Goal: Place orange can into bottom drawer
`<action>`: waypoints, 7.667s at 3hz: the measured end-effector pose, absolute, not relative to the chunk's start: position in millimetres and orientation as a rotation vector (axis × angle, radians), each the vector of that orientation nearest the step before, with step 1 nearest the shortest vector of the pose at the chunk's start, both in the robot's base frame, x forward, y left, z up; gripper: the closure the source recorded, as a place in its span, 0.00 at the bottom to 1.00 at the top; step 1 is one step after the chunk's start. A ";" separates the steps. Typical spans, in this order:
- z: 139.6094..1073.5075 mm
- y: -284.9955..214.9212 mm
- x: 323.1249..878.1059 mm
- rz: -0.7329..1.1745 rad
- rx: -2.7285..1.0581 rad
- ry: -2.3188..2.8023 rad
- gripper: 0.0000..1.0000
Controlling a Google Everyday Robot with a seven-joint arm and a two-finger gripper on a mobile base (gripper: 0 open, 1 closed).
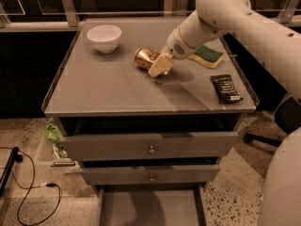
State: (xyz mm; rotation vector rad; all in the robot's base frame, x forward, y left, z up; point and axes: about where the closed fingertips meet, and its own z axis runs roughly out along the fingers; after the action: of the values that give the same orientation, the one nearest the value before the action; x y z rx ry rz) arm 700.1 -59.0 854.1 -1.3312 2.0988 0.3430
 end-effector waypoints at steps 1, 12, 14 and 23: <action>854.0 -59.0 700.1 0.343 -1.331 2.099 0.65; 778.8 -182.9 424.4 0.419 -1.526 1.951 1.00; 635.4 -180.4 395.6 0.499 -1.518 2.047 1.00; 346.1 -135.2 402.3 0.655 -1.407 2.080 1.00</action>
Offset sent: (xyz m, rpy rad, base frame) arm 0.0000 0.0000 0.0000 0.0000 0.0001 0.0000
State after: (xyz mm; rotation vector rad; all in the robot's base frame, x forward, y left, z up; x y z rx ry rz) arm 402.3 -135.2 346.1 -1.4072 2.0801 0.6547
